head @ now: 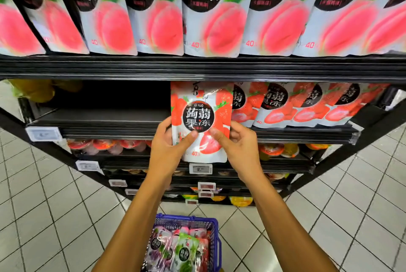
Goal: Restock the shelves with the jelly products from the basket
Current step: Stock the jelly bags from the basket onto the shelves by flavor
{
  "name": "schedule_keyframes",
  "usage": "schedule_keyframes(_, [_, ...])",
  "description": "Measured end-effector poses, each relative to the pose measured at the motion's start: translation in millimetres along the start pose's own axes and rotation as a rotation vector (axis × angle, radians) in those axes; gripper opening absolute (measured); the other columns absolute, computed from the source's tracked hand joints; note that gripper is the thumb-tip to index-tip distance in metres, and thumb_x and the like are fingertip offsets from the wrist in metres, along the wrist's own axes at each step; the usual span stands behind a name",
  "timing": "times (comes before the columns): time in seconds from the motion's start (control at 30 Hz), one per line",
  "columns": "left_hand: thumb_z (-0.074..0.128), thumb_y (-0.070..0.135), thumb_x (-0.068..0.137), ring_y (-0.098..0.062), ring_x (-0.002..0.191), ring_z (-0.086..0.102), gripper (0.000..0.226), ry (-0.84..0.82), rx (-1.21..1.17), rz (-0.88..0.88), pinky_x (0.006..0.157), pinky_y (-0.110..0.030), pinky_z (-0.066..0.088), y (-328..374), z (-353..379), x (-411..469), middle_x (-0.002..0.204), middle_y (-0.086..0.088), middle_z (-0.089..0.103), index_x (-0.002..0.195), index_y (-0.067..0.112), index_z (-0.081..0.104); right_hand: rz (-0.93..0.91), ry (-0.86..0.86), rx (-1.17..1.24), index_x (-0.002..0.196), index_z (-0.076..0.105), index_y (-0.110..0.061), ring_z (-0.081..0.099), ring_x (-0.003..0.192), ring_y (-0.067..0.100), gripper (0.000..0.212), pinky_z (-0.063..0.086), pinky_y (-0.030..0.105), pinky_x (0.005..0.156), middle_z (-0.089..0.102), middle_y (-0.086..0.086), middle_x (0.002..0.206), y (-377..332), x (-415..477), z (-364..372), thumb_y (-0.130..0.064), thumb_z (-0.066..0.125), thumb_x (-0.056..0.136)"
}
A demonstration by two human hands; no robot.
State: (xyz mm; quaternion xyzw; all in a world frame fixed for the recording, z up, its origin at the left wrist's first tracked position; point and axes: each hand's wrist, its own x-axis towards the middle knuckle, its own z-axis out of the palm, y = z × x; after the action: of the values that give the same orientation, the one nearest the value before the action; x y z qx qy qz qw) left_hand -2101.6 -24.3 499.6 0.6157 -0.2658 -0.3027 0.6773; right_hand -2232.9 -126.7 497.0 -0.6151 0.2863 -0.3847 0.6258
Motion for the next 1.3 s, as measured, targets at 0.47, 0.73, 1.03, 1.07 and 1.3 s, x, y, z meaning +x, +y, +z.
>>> schedule_keyframes(0.47, [0.06,0.019,0.094,0.001,0.129,0.044,0.054,0.013,0.321,0.134,0.108,-0.038,0.043,-5.6,26.9,3.4,0.145,0.011,0.041,0.143,0.032,0.041,-0.127,0.206,-0.192,0.097,0.068,-0.011,0.07,0.085,0.016,0.008,0.056,0.04,0.08,0.074,0.001,0.089,4.1,40.0,28.4,-0.017,0.065,0.093])
schedule_keyframes(0.73, [0.06,0.015,0.092,0.006,0.131,0.037,0.063,-0.017,0.377,0.097,0.105,-0.025,0.04,-16.8,28.6,4.5,0.15,0.017,0.037,0.145,0.039,0.036,-0.136,0.209,-0.727,0.119,0.062,-0.019,0.07,0.087,0.022,0.027,0.055,0.036,0.078,0.073,0.0,0.097,12.6,25.8,10.8,-0.021,0.063,0.092])
schedule_keyframes(1.03, [0.061,0.018,0.091,-0.019,0.133,0.041,0.066,-0.013,0.407,0.05,0.111,-0.041,0.038,-17.0,33.4,2.9,0.148,0.009,0.036,0.139,0.051,0.031,-0.065,0.346,-0.879,0.108,0.07,-0.02,0.07,0.08,0.024,0.018,0.055,0.037,0.075,0.075,-0.004,0.09,10.3,26.3,0.1,-0.025,0.065,0.092])
schedule_keyframes(1.07, [0.061,0.017,0.091,-0.019,0.133,0.041,0.066,-0.015,0.409,0.051,0.111,-0.041,0.038,-16.7,33.6,2.7,0.148,0.008,0.036,0.139,0.05,0.031,-0.07,0.355,-0.86,0.109,0.07,-0.019,0.07,0.079,0.023,0.019,0.055,0.038,0.075,0.075,-0.006,0.089,10.9,25.9,-0.2,-0.025,0.066,0.092])
schedule_keyframes(1.3, [0.058,0.015,0.093,-0.008,0.124,0.05,0.051,0.038,0.351,0.059,0.102,-0.028,0.045,-21.9,15.5,-3.5,0.14,0.013,0.047,0.137,0.039,0.049,-0.136,0.446,-0.798,0.108,0.065,-0.026,0.058,0.06,0.012,0.022,0.051,0.032,0.064,0.062,-0.017,0.068,18.7,11.6,-1.3,-0.035,0.067,0.089])
